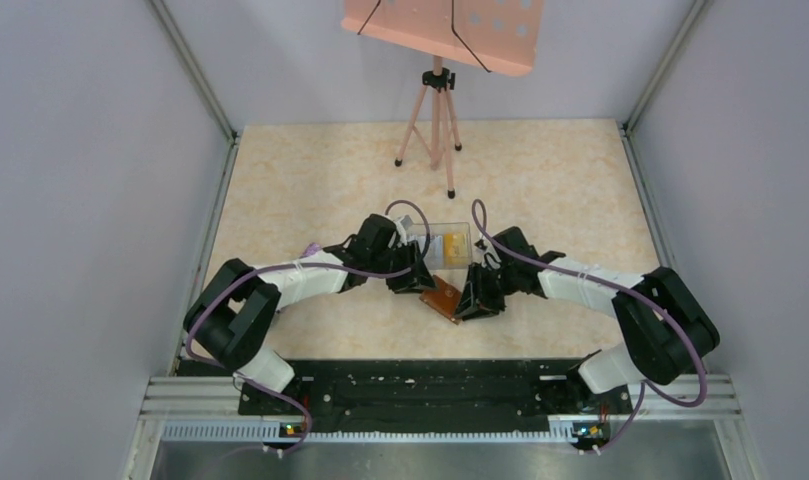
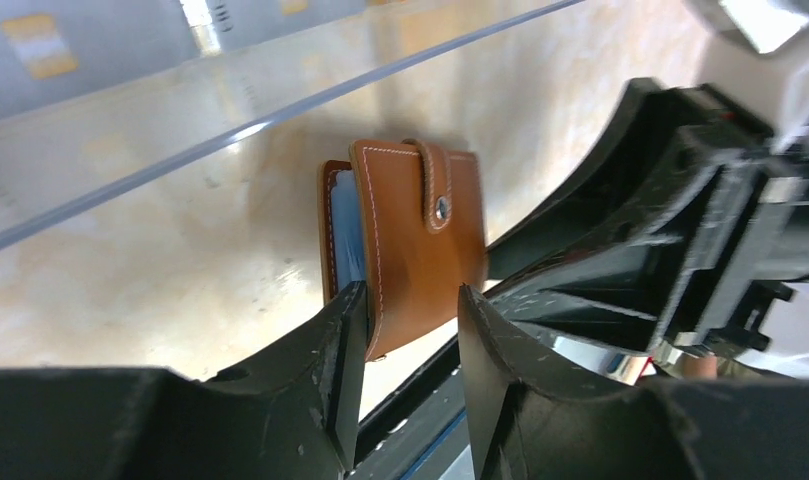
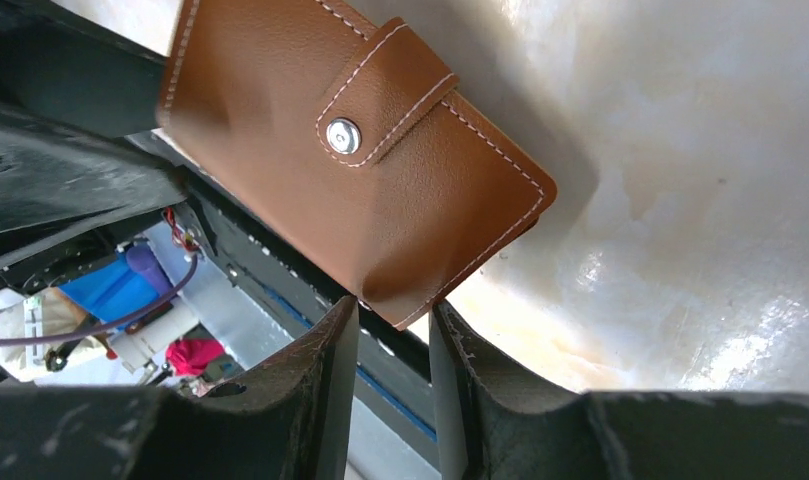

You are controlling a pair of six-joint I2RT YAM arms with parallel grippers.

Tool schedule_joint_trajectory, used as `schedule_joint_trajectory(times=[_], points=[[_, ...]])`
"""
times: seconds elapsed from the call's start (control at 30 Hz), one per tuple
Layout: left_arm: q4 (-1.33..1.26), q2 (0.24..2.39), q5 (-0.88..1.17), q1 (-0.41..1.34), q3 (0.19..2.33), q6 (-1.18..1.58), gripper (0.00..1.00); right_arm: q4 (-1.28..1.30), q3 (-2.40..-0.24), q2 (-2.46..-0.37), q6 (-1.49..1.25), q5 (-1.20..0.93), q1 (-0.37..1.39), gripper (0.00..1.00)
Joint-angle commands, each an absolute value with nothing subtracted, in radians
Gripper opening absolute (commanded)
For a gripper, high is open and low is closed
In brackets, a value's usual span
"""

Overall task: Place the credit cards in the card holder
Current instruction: Pick up the card holder from the center of the board.

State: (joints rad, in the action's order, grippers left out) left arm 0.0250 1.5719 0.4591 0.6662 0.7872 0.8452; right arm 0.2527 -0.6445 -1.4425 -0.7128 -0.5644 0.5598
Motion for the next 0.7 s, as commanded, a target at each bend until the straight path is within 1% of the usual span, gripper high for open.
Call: schedule_joint_trajectory(times=[0.0,0.13,0.23,0.3,0.33,0.37,0.4,0.47,0.53,0.67], points=[[-0.125,1.537,0.651,0.696,0.785,0.915,0.41,0.117,-0.728,-1.394,-0.727,-0.670,0.565,0.31],[-0.121,1.545,0.683,0.696,0.777,0.911,0.40,0.149,-0.728,-1.360,-0.715,-0.677,0.563,0.31],[-0.136,1.554,0.715,0.696,0.767,0.921,0.37,0.190,-0.735,-1.344,-0.692,-0.679,0.563,0.31],[-0.146,1.555,0.726,0.697,0.766,0.931,0.27,0.215,-0.744,-1.335,-0.678,-0.679,0.563,0.32],[-0.144,1.553,0.725,0.696,0.768,0.934,0.19,0.226,-0.750,-1.331,-0.672,-0.678,0.560,0.32],[-0.139,1.549,0.719,0.696,0.770,0.935,0.08,0.238,-0.755,-1.323,-0.667,-0.677,0.558,0.33],[-0.127,1.544,0.711,0.696,0.775,0.934,0.00,0.246,-0.764,-1.316,-0.666,-0.674,0.556,0.33],[-0.100,1.531,0.696,0.696,0.791,0.928,0.00,0.280,-0.786,-1.298,-0.665,-0.657,0.548,0.34],[-0.064,1.511,0.670,0.696,0.815,0.918,0.00,0.344,-0.819,-1.272,-0.657,-0.618,0.537,0.39],[0.032,1.429,0.565,0.696,0.861,0.905,0.00,0.443,-0.856,-1.208,-0.660,-0.573,0.469,0.57]])
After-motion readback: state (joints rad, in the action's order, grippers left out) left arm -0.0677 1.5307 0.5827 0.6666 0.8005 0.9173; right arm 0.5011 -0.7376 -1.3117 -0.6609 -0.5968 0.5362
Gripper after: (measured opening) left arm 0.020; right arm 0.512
